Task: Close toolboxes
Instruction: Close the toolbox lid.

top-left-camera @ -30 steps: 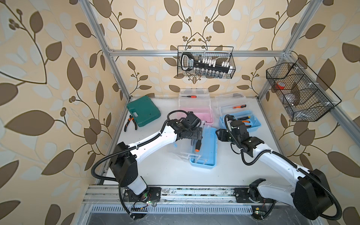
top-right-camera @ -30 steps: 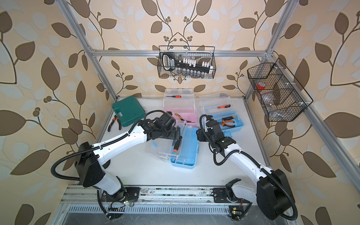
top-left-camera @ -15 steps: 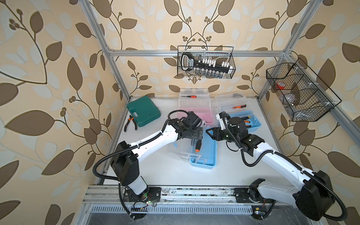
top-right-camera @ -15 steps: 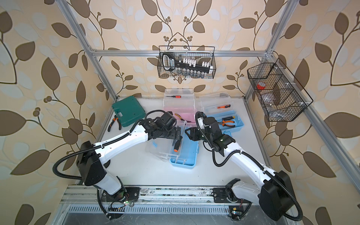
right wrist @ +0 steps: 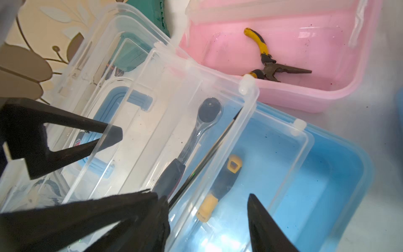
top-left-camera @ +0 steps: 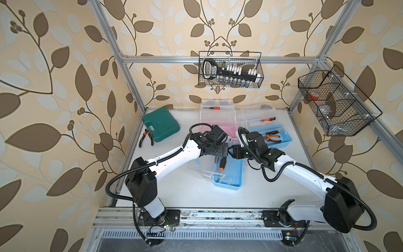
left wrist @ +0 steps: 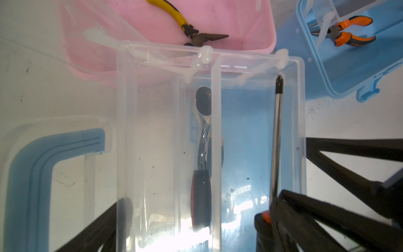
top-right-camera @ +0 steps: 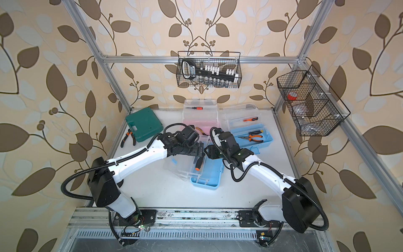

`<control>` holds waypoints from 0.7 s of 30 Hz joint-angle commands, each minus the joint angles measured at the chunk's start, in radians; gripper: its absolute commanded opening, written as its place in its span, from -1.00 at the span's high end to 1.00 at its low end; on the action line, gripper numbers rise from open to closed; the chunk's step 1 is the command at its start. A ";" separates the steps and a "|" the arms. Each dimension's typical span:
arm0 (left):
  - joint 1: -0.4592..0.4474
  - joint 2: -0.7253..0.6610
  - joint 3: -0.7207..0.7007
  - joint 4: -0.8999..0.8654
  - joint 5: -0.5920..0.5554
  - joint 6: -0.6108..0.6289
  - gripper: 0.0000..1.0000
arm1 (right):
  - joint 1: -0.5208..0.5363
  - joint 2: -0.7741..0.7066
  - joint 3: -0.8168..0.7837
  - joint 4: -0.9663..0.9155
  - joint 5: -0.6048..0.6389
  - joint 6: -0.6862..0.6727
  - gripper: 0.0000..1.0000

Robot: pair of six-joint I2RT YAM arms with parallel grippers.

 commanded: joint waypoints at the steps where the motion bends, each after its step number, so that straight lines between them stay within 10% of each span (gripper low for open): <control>1: -0.016 -0.009 0.034 -0.006 0.009 0.006 -0.98 | 0.005 0.026 0.011 -0.025 0.053 0.001 -0.08; 21: -0.016 -0.150 0.036 0.026 0.011 0.071 -0.98 | 0.005 0.091 -0.002 -0.018 0.082 0.008 -0.06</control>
